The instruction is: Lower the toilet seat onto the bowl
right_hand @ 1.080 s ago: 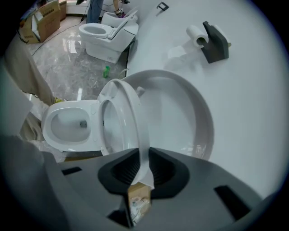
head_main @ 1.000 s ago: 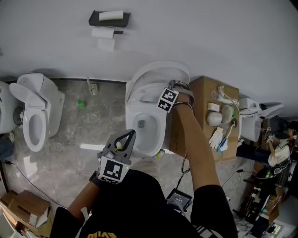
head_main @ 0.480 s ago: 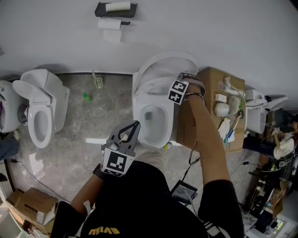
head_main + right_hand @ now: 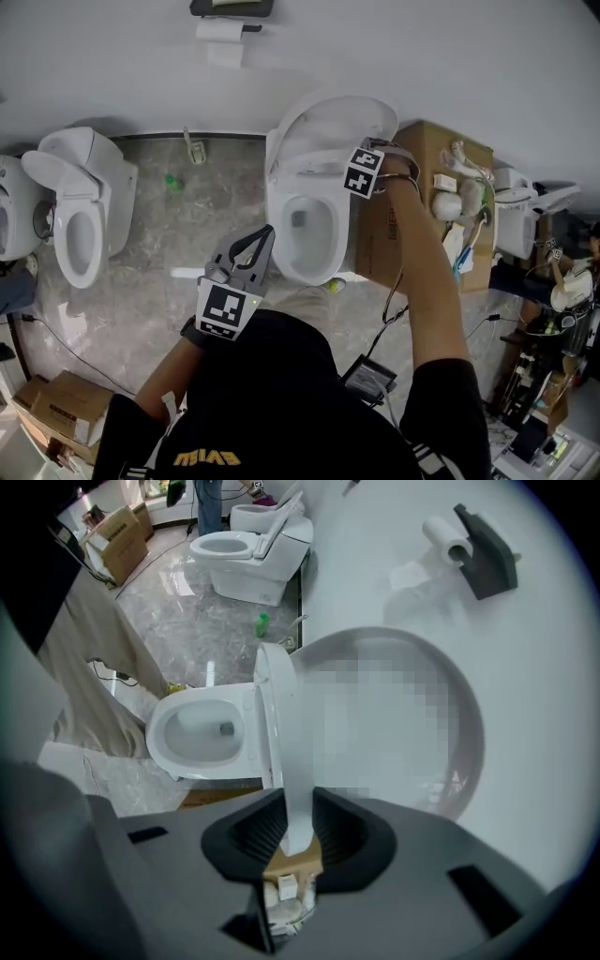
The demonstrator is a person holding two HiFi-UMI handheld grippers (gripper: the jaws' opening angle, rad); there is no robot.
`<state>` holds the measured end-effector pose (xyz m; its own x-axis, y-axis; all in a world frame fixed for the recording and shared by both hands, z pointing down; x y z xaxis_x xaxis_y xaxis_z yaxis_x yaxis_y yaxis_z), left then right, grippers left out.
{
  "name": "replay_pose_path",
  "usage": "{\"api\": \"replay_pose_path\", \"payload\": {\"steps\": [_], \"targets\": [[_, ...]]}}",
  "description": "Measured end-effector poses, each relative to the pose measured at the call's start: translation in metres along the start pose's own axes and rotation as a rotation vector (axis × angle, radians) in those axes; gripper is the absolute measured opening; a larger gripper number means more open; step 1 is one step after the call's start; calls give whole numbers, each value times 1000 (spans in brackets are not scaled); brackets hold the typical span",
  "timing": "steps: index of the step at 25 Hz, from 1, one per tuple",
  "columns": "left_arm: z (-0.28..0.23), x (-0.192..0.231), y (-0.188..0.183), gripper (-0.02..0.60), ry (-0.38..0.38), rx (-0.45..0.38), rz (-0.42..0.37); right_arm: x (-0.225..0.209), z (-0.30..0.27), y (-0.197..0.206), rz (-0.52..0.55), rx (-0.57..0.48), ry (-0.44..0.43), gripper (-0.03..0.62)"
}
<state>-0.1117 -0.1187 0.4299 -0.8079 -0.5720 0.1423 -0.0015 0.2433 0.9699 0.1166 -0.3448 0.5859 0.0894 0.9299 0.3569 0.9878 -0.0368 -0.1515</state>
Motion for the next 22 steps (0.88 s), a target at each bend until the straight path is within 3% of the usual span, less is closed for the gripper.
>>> {"api": "replay_pose_path", "payload": {"steps": [7, 12, 20, 22], "targets": [[-2, -15, -2, 11, 39, 1, -24, 28, 6, 2, -6, 7, -47, 80], [-5, -25, -8, 11, 48, -9, -24, 50, 8, 3, 40, 58, -154, 91], [-7, -32, -12, 12, 38, -21, 14, 70, 11, 4, 39, 59, -191, 92], [-8, -33, -11, 11, 32, -18, -12, 72, 11, 4, 35, 55, -192, 92]]}}
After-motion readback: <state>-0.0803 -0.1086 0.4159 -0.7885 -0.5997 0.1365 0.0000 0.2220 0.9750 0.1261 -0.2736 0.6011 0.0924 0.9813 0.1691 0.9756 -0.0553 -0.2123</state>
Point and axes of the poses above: the fingertips, and each gripper's own axes: z backward along the fingers, x to its left, y out of its underside, the point moved 3 cm from there along z, backward along the fingers, and after that the axes turned 6 degrees about -x, right-handed, at the moved point
